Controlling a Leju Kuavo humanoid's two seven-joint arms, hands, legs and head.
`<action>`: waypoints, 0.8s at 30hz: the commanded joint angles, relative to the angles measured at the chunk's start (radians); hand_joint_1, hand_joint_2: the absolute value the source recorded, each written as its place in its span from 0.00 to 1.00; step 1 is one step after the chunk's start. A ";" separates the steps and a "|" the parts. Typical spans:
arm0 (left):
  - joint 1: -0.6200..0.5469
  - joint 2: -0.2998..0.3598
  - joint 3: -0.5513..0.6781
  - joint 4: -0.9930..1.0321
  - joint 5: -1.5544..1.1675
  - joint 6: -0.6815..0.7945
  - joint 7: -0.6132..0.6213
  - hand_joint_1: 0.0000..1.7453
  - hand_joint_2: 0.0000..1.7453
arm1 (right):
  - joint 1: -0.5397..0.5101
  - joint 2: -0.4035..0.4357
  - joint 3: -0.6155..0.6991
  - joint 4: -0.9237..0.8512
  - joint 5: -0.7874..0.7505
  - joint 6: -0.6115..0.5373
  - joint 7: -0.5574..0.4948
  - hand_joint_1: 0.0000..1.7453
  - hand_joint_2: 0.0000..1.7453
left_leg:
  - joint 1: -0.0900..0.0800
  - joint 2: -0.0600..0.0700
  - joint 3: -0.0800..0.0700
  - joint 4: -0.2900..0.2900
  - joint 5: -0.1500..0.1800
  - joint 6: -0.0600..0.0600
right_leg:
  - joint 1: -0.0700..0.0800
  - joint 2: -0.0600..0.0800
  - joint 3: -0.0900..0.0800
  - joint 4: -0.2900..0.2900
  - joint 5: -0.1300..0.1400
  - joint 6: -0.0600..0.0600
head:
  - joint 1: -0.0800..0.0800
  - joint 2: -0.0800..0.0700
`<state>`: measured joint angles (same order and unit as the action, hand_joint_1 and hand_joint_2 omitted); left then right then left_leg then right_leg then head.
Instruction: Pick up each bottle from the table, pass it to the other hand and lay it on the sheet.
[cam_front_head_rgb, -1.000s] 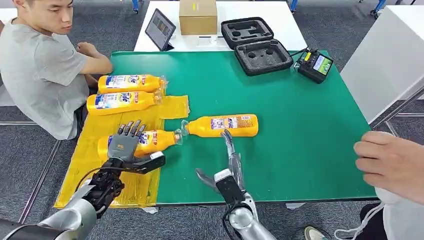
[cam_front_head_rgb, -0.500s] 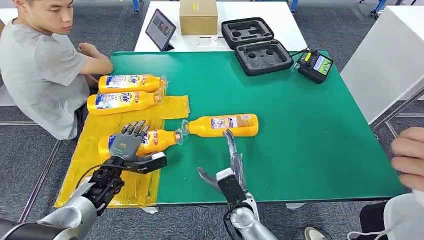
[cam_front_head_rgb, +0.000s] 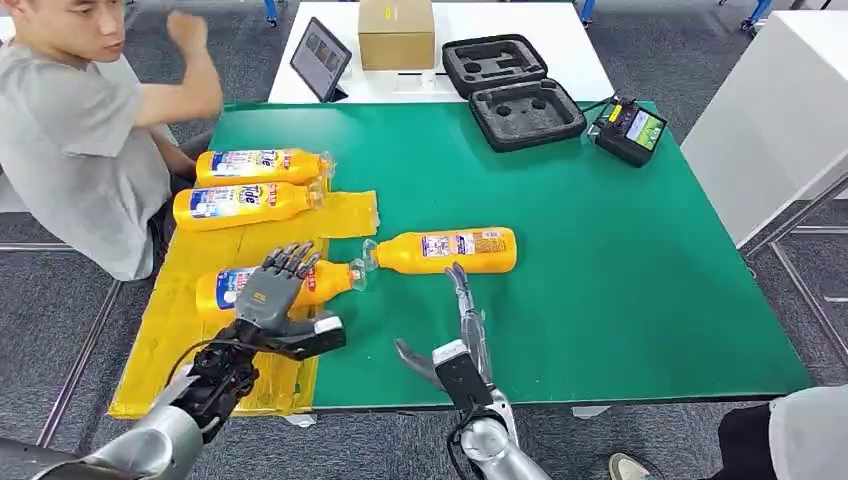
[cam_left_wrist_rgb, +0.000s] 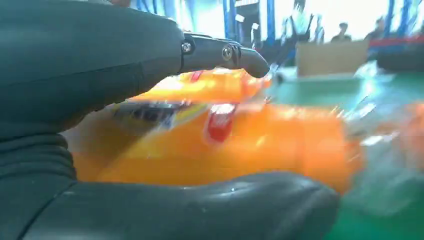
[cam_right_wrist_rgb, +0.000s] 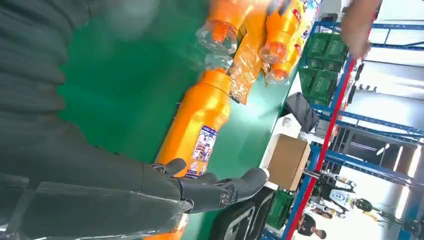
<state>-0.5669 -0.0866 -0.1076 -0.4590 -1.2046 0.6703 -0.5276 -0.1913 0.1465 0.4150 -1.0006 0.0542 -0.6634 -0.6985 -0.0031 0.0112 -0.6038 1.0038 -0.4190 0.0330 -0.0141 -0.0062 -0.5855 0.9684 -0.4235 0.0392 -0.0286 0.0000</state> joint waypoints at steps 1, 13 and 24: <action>0.043 -0.022 -0.037 -0.147 0.061 0.028 -0.041 0.00 0.00 | -0.007 0.002 -0.027 0.010 -0.003 -0.006 0.000 0.00 1.00 | 0.001 -0.002 0.002 0.000 -0.001 -0.002 | 0.001 -0.001 0.002 0.000 -0.001 -0.001 | 0.000 0.000; 0.422 -0.065 -0.121 -0.924 0.526 0.028 -0.170 0.00 0.00 | 0.088 0.006 -0.171 -0.212 0.239 -0.035 0.000 0.00 1.00 | 0.000 0.000 0.001 0.001 -0.003 -0.001 | 0.000 0.001 0.001 0.000 -0.002 -0.001 | 0.000 0.000; 0.559 -0.014 -0.199 -1.004 0.843 0.028 -0.170 0.00 1.00 | 0.161 -0.100 -0.231 -0.308 0.043 0.059 0.000 0.00 1.00 | 0.000 -0.002 0.003 -0.001 -0.003 -0.002 | 0.000 -0.001 0.003 -0.002 -0.002 -0.001 | 0.000 0.000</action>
<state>-0.1115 -0.1442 -0.2460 -1.3564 -0.4000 0.7031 -0.7008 -0.0819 0.1194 0.2499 -1.2248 0.1461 -0.6438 -0.6989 -0.0038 0.0112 -0.6046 1.0035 -0.4203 0.0330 -0.0143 -0.0062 -0.5864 0.9677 -0.4240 0.0391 -0.0290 0.0000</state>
